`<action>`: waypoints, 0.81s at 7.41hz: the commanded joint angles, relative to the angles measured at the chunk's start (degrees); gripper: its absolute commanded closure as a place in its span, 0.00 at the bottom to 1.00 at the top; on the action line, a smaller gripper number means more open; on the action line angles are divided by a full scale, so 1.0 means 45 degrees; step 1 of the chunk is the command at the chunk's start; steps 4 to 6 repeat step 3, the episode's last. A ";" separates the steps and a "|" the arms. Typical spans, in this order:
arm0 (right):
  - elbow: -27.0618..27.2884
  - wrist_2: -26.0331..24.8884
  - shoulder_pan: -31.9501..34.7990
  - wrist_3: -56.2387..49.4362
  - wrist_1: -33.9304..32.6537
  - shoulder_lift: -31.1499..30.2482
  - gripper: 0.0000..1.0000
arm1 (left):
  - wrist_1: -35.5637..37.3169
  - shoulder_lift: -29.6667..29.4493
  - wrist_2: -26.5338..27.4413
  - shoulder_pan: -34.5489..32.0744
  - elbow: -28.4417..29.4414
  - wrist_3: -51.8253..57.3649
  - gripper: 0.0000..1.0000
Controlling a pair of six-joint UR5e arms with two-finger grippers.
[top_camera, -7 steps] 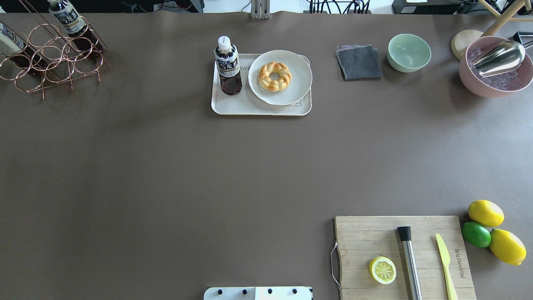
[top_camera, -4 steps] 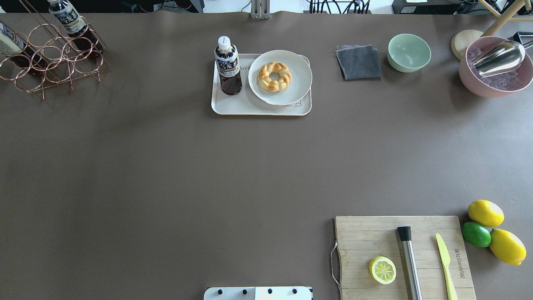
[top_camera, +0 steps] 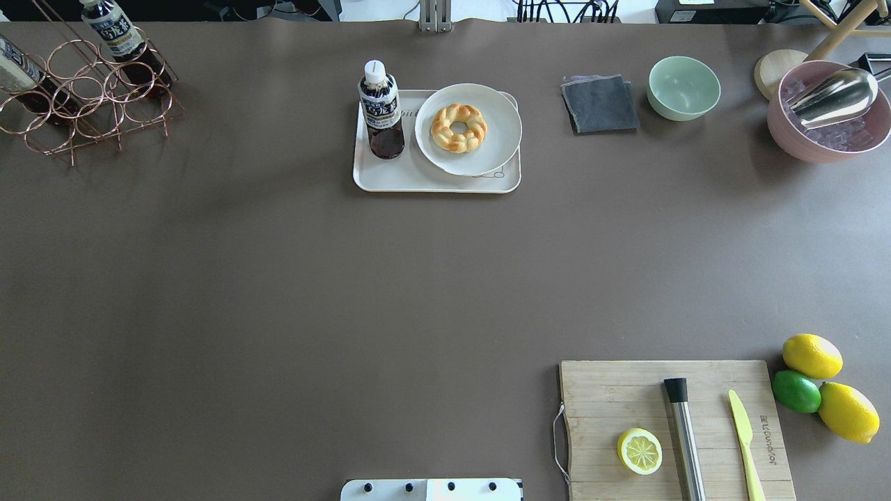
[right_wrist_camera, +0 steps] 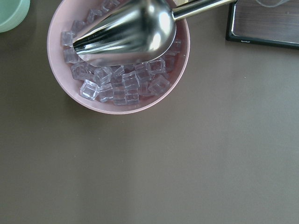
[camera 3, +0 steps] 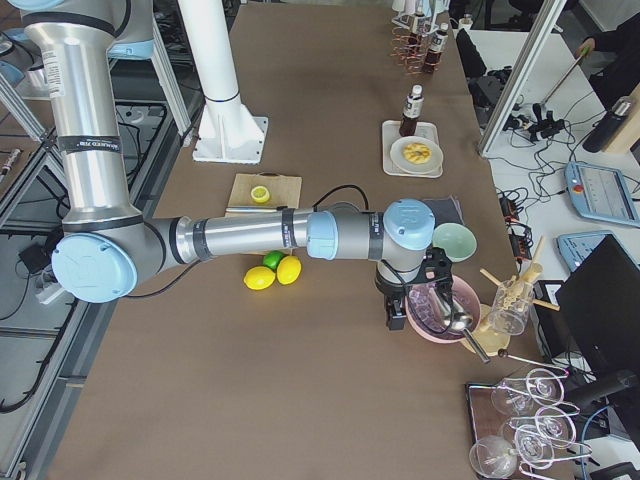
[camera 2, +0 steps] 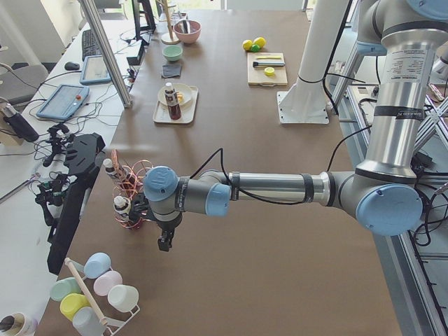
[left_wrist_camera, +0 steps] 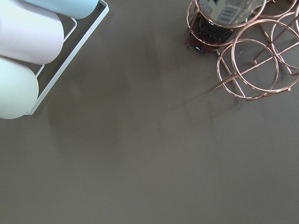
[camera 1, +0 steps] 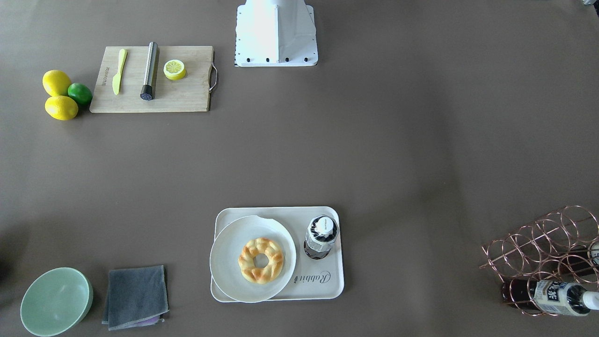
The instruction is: Place tea on tray
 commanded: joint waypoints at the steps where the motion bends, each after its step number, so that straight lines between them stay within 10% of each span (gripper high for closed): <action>1: 0.0058 -0.0001 0.0012 0.0019 -0.0031 -0.0006 0.00 | -0.0019 0.0007 0.0000 -0.0025 -0.0007 0.0010 0.02; 6: 0.0098 -0.0001 0.0012 0.0019 -0.0031 -0.0045 0.00 | 0.0019 -0.0012 0.0019 -0.0025 -0.0065 -0.0009 0.02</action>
